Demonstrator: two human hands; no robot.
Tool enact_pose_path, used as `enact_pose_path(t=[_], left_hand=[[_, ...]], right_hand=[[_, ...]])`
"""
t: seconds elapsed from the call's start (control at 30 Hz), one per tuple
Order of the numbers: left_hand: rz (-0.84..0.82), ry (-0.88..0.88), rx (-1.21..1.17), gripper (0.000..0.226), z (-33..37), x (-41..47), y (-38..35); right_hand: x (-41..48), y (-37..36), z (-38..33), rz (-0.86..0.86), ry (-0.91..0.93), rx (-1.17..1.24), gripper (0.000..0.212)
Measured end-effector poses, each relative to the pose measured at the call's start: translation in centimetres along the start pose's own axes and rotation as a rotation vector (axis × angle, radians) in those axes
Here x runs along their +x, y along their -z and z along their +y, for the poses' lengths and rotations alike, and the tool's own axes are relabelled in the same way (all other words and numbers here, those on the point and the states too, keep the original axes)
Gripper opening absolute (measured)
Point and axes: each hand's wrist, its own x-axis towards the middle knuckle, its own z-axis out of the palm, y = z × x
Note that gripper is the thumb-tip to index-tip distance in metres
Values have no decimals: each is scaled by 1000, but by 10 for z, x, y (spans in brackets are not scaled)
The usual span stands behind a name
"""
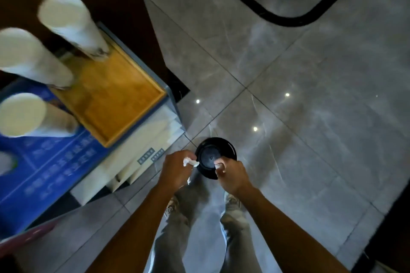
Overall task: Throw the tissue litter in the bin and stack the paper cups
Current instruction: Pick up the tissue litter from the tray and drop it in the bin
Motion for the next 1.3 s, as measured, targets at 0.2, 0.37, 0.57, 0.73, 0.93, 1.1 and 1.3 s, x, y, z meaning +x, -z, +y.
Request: enact_pose_path(t=[0.2,0.37,0.57,0.73,0.93,1.1,1.3], left_hand=[[-48,80,63,37,-16,72,-88],[-126,131,162,39,-69,137,-167],[-204,118,266,33,-148,226,-257],[-298,125,373,23,-197,281,-321],[-475,189,465,32,-235,323,-368],[-586,261,440,39,-244,334,-375],[-597,233,430,39,-220,315,-355]], right_hand=[[66,-35,84,-67,-96,68,28],[142,-98,149,-116,-168,132,31],[243,-196,211,-155,-203,150,32],[305,-266,242,-206,-224,85,25],[350,-318,259,-330,-307,-15,32],[358,-334,268,-346,-330,-4,34],[340,-319,253,-402,-323,-45,32]])
